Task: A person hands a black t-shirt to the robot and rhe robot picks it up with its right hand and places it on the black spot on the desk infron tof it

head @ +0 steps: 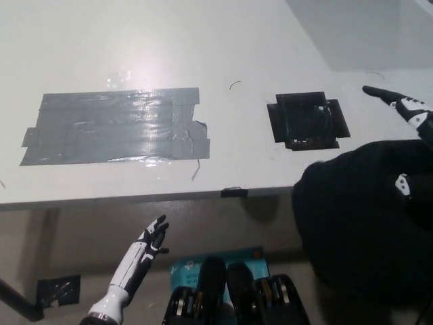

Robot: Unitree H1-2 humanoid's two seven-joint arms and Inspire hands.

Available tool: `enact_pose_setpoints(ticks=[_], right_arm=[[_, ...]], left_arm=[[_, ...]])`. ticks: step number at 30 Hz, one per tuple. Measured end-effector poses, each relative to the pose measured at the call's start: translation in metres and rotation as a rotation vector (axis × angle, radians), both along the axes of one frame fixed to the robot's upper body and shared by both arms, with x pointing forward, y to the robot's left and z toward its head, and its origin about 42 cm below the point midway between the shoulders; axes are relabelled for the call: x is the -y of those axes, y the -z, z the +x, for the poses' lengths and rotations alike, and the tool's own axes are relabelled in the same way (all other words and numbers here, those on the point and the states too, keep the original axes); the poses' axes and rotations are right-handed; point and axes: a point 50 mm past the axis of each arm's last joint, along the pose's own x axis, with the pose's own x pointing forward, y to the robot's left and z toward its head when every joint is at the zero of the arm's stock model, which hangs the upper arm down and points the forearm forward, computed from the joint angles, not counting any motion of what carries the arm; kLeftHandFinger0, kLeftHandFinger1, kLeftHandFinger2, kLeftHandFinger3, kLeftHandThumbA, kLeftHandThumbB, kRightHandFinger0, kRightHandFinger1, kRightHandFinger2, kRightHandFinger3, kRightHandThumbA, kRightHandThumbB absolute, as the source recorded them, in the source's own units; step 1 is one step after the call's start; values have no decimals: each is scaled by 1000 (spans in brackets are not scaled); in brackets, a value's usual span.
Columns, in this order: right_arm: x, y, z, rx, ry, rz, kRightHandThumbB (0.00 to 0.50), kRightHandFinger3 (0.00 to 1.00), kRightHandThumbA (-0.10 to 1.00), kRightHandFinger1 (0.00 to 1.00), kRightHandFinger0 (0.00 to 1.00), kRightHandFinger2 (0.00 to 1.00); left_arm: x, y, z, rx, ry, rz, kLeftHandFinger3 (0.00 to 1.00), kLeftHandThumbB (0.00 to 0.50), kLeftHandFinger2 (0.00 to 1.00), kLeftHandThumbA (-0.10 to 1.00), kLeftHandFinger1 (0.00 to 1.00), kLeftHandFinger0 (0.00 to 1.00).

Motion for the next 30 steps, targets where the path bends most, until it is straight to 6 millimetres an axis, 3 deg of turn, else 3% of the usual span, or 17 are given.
enact_pose_setpoints(ticks=[1, 2, 3, 4, 5, 6, 7, 8, 11, 14, 18, 21, 25, 30], right_arm=[[0, -2, 1, 7, 4, 27, 469, 1000, 535, 1000, 1000, 1000], [0, -4, 2, 21, 12, 68, 335, 792, 266, 544, 521, 618], [-1, -4, 3, 26, 14, 91, 278, 613, 195, 276, 199, 436], [-8, -1, 7, 41, 25, 191, 182, 414, 64, 144, 71, 255], [-11, 2, 11, 43, 33, 235, 143, 468, -93, 133, 3, 419], [-15, 7, 14, 41, 38, 279, 89, 766, -100, 276, 1, 776], [-20, 12, 19, 37, 48, 324, 80, 904, -100, 349, 25, 883], [-22, 15, 21, 35, 54, 344, 85, 989, -100, 459, 59, 916], [-32, 36, 39, 14, 112, 437, 112, 1000, -100, 479, 69, 906], [-32, 47, 51, 18, 171, 470, 101, 1000, -100, 517, 104, 945], [-32, 51, 68, 56, 237, 508, 120, 985, -100, 484, 84, 886], [-34, 45, 79, 107, 270, 538, 119, 919, -100, 499, 105, 910], [-37, 29, 95, 189, 304, 558, 114, 964, -100, 408, 14, 847], [-44, 1, 126, 298, 344, 561, 122, 964, -100, 354, 9, 829]], left_arm=[[-1, -1, 1, 3, 1, 3, 1000, 500, 1000, 1000, 1000, 815], [-1, -1, 1, 3, 2, 5, 1000, 500, 1000, 1000, 1000, 815], [-1, -1, 1, 3, 3, 6, 1000, 500, 1000, 1000, 1000, 815], [-1, -2, 2, 4, 6, 8, 1000, 500, 1000, 1000, 1000, 814], [-1, -2, 2, 5, 8, 8, 1000, 500, 1000, 1000, 1000, 815], [-1, -2, 2, 5, 9, 9, 1000, 500, 1000, 1000, 1000, 820], [0, -2, 2, 5, 10, 9, 1000, 500, 1000, 1000, 1000, 821], [0, -2, 2, 5, 10, 9, 1000, 500, 1000, 1000, 1000, 821], [-1, -2, 2, 4, 9, 9, 1000, 500, 1000, 1000, 1000, 814], [-1, -1, 2, 3, 9, 9, 1000, 500, 1000, 1000, 1000, 807], [-1, -1, 2, 3, 9, 9, 1000, 500, 1000, 1000, 1000, 805], [-1, -1, 2, 3, 9, 9, 1000, 500, 1000, 1000, 1000, 804], [-1, -1, 2, 3, 9, 9, 1000, 500, 1000, 1000, 1000, 806], [0, -1, 2, 3, 10, 9, 1000, 500, 1000, 1000, 1000, 798]])
